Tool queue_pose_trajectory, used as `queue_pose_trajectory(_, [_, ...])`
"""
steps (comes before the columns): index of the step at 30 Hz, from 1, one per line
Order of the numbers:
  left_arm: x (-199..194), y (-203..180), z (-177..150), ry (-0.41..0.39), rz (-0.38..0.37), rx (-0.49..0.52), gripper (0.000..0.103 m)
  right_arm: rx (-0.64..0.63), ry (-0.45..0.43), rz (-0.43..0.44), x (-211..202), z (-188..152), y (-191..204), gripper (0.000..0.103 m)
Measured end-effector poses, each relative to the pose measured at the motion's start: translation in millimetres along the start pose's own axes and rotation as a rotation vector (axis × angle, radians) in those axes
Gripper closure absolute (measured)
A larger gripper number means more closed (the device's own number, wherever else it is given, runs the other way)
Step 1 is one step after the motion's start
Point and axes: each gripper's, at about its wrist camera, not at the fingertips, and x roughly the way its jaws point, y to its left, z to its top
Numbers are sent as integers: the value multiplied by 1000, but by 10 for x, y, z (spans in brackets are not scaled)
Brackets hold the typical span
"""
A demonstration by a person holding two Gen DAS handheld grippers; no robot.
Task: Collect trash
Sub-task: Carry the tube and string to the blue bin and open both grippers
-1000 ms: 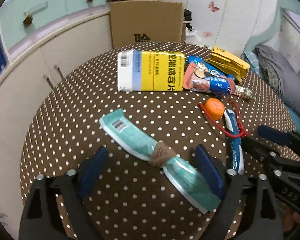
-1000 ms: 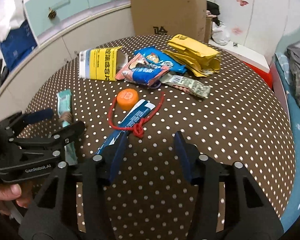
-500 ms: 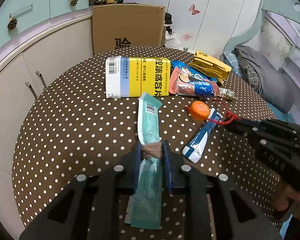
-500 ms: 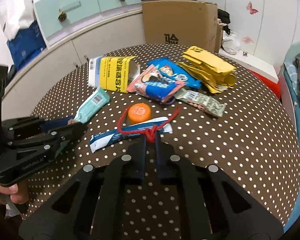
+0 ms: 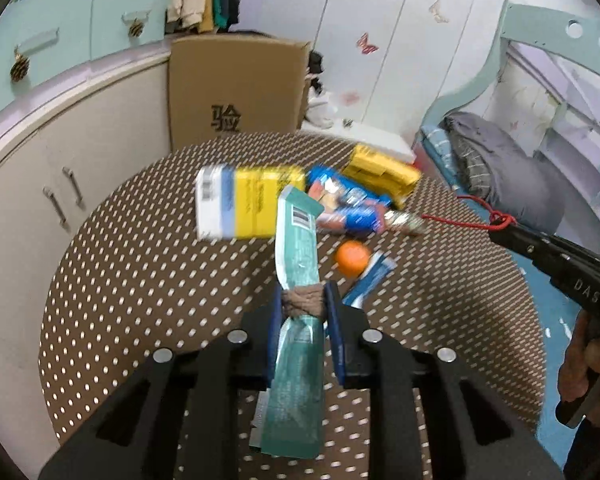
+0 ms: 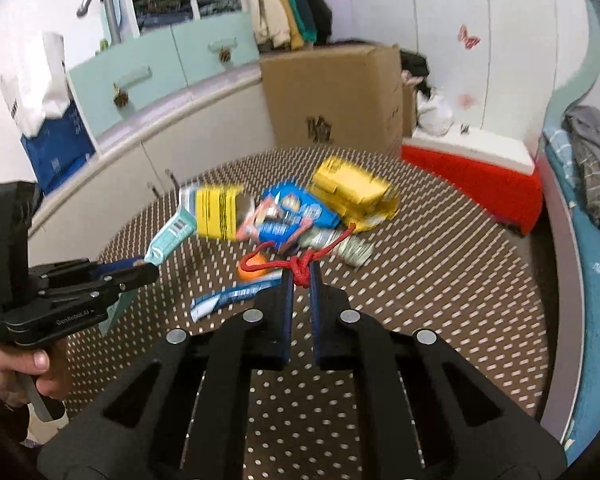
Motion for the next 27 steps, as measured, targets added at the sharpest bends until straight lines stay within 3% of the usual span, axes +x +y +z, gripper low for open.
queue_pose_trajectory(13, [-310, -879, 534, -124, -149, 152, 82, 90, -218, -106, -1147, 275, -590, 95])
queue_pose_trajectory(20, [-345, -1555, 673, -153, -251, 263, 82, 191, -288, -211, -1668, 84, -1095, 95])
queue_pose_trajectory(27, [-294, -2198, 637, -136, -347, 340, 82, 348, -288, -294, -1975, -261, -1680, 95])
